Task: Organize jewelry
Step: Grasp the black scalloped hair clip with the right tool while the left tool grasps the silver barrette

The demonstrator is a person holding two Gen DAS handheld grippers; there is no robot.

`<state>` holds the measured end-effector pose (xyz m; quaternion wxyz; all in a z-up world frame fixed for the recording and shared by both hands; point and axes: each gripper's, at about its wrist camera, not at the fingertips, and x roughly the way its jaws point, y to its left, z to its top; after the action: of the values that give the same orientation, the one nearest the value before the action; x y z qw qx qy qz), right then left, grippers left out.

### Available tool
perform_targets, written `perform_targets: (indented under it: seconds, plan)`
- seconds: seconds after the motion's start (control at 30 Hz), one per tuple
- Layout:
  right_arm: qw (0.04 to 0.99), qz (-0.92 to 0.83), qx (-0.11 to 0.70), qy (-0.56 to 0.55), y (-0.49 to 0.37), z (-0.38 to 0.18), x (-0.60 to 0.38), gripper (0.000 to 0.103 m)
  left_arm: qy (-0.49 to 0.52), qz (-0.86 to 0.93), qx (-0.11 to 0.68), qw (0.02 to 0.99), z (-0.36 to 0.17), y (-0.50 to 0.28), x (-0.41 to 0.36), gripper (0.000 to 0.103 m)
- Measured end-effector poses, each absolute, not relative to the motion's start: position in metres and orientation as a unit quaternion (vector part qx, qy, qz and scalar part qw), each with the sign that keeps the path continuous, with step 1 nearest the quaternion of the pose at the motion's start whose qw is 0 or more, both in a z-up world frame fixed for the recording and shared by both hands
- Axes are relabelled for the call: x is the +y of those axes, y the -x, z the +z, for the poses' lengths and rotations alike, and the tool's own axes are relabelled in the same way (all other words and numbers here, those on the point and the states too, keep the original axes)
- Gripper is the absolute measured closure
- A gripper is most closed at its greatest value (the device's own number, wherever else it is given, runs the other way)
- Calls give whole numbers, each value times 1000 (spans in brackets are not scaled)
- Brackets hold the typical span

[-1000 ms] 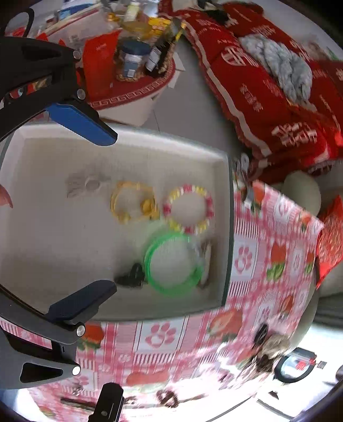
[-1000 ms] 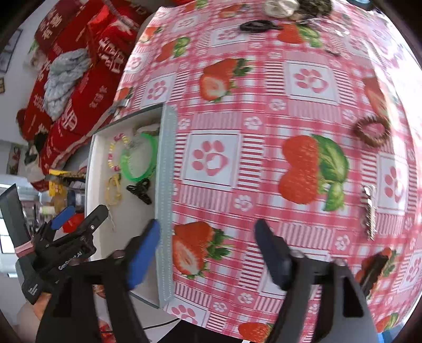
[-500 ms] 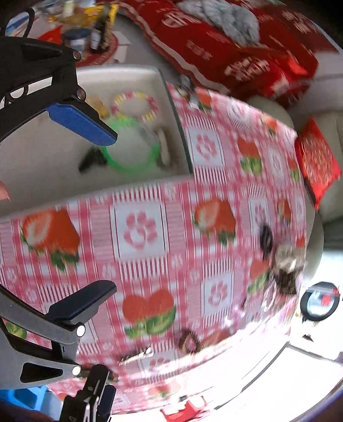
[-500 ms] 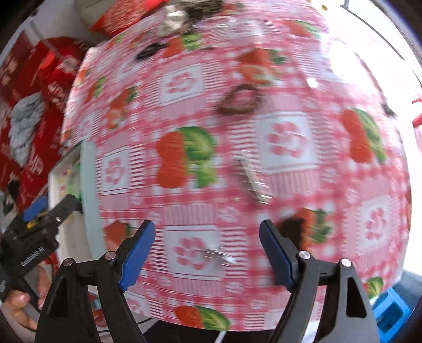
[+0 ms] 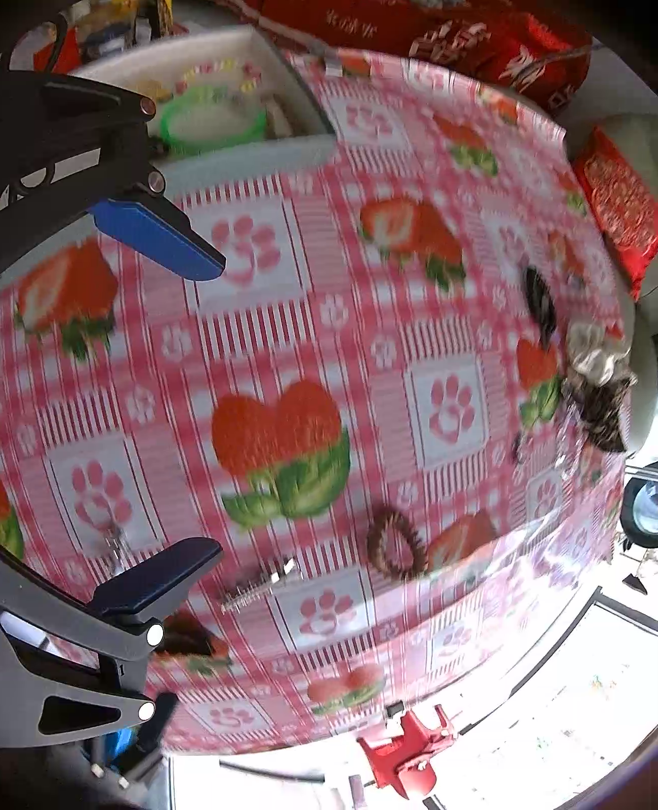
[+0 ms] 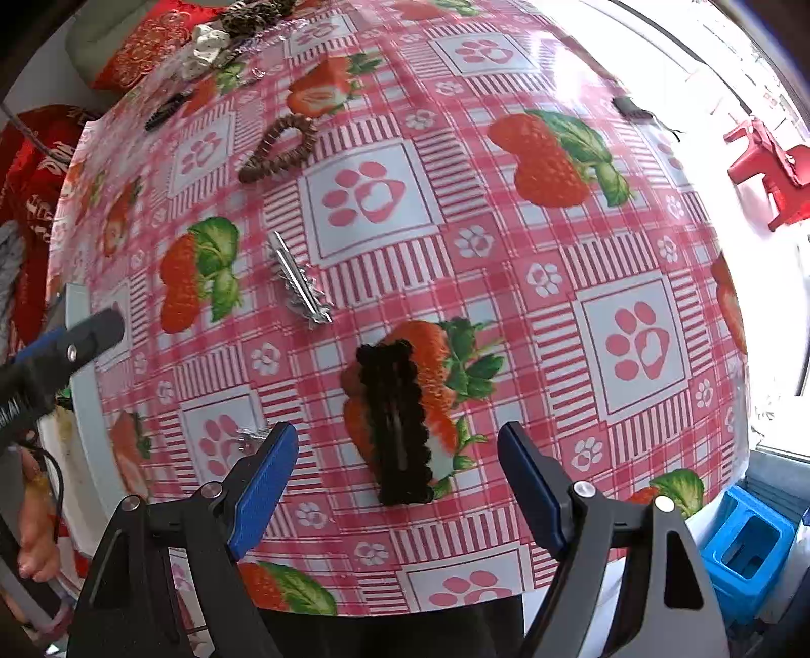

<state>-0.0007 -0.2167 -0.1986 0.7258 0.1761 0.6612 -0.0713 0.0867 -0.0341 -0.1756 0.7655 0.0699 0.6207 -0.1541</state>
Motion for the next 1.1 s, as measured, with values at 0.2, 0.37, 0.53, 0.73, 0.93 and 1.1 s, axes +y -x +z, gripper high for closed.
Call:
perform_targets:
  seconds: [0.2,0.37,0.53,0.73,0.93,1.1]
  plan:
    - [736,-84,653,-158,1,-209,-212,20,-70,-177,633,750,-188,-93,-60,0]
    - [737,-90,660,-110,0,-222,-201,39,-73,-187,638,744,-195,-96,-78,0]
    - [743,-92,656,-96,5,-221,-202,65,-74,-201,639,739,-200,-96,-97,0]
    - [745,-87,653,-107,10,-221,-213,71,-81,-212,646,729,-211,-94,-121,8]
    - [749,-85,645,-125,14,-223,-217,71,-93,-215,654,720,-222,-91,-138,27]
    - [751,-81,641,-135,17,-220,-225,71,-118,-208,648,723,-226,-88,-156,34]
